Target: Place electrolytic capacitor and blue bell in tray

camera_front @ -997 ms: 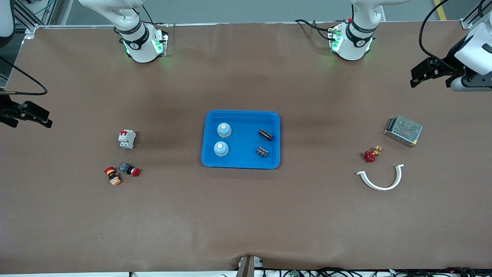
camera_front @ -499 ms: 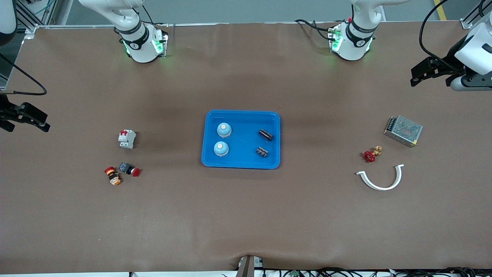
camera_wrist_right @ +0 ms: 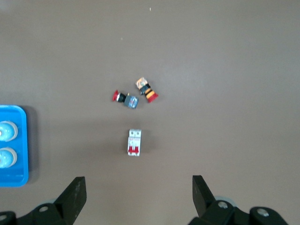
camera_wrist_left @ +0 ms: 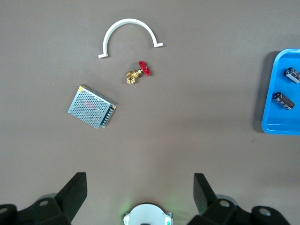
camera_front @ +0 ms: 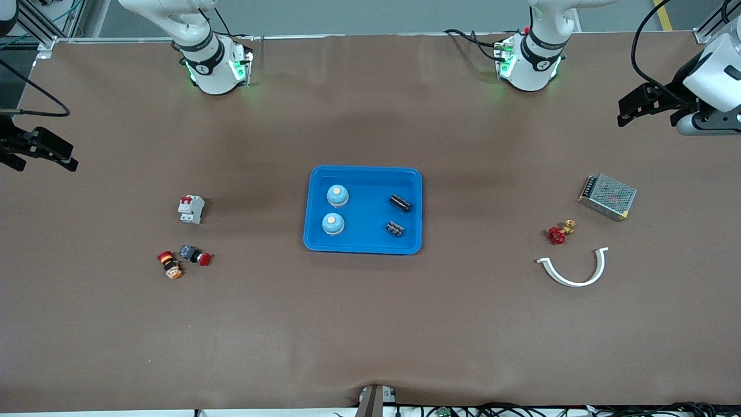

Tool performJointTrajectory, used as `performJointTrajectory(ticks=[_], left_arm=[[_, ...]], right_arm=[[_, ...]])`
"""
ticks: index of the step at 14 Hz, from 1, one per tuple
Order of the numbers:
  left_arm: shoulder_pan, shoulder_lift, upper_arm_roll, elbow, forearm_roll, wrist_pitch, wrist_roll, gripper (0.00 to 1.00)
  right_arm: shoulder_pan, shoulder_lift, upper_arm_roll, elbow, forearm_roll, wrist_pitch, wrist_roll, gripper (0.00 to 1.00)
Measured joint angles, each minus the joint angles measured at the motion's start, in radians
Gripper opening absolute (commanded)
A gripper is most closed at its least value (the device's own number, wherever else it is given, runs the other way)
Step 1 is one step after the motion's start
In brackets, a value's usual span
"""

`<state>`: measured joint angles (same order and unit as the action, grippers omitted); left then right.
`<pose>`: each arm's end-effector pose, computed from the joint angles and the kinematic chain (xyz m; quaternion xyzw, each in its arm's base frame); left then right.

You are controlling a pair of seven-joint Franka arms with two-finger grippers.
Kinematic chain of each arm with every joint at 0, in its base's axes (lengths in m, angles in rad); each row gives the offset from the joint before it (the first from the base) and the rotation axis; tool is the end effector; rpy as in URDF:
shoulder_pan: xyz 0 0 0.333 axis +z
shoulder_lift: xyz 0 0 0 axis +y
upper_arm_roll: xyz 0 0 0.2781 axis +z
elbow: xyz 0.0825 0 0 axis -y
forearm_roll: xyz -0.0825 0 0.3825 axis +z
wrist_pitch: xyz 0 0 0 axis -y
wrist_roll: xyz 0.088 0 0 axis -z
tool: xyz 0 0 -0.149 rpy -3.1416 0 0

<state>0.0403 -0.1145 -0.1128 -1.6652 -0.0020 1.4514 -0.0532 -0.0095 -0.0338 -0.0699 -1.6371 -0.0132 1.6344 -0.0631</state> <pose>0.5024 -0.0393 0.5515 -0.9987 0.0090 0.0496 0.0085 0.5487 -0.0460 0.5375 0.9998 -0.0078 0.0151 0.0065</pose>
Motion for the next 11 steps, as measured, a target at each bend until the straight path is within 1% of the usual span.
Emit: performJointTrajectory(ticks=[6, 11], left_arm=[[0.000, 0.000, 0.000, 0.002, 0.000, -0.010, 0.000, 1.00], [0.000, 0.000, 0.000, 0.036, 0.000, -0.024, 0.000, 1.00]], right_arm=[[0.000, -0.010, -0.001, 0.000, 0.000, -0.005, 0.000, 1.00], [0.000, -0.010, -0.001, 0.000, 0.000, -0.004, 0.000, 1.00]])
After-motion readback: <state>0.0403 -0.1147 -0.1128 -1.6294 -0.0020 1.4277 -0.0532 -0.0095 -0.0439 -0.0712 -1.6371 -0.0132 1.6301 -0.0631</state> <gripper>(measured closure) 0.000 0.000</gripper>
